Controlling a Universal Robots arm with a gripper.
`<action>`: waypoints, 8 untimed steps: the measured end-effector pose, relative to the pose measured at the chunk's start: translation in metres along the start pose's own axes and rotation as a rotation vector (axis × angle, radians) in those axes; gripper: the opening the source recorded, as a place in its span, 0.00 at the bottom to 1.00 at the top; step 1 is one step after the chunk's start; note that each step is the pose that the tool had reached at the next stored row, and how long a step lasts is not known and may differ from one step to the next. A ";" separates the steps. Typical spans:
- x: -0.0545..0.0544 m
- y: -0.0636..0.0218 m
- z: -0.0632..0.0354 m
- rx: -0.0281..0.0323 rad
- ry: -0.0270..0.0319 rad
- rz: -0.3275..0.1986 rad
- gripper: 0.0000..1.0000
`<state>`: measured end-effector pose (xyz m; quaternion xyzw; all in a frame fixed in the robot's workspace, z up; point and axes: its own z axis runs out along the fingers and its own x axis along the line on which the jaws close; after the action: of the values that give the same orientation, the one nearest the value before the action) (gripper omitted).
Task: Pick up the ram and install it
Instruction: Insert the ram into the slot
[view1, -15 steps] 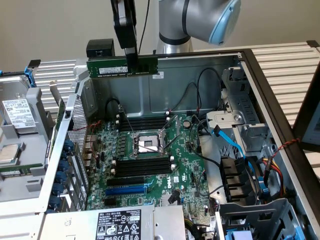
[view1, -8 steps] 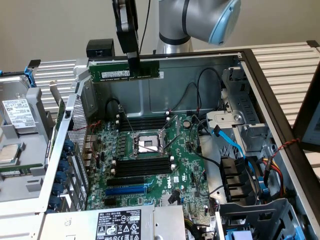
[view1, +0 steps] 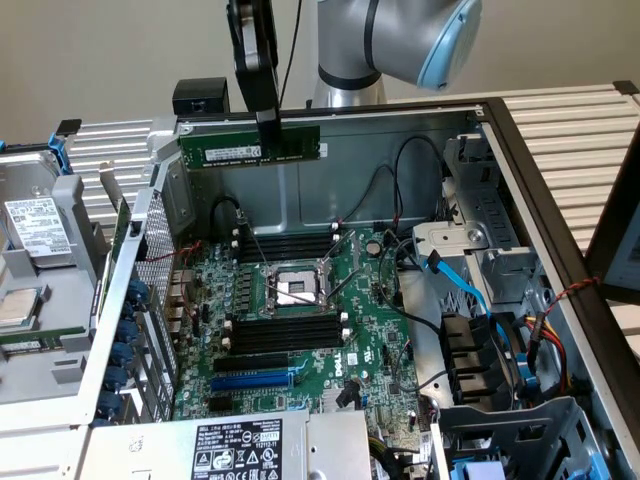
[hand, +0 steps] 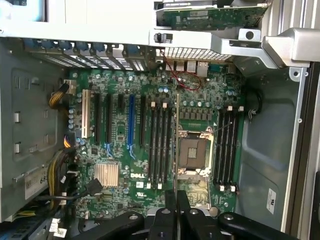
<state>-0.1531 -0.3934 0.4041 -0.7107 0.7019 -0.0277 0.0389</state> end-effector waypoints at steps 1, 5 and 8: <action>0.000 0.0005 0.0057 -0.0009 0.0001 0.000 0.13; -0.005 -0.0097 0.0214 -0.0047 0.0022 0.000 0.13; -0.007 -0.0097 0.0221 -0.0048 0.0027 0.001 0.13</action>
<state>-0.1414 -0.3859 0.3831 -0.7103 0.7024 -0.0270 0.0362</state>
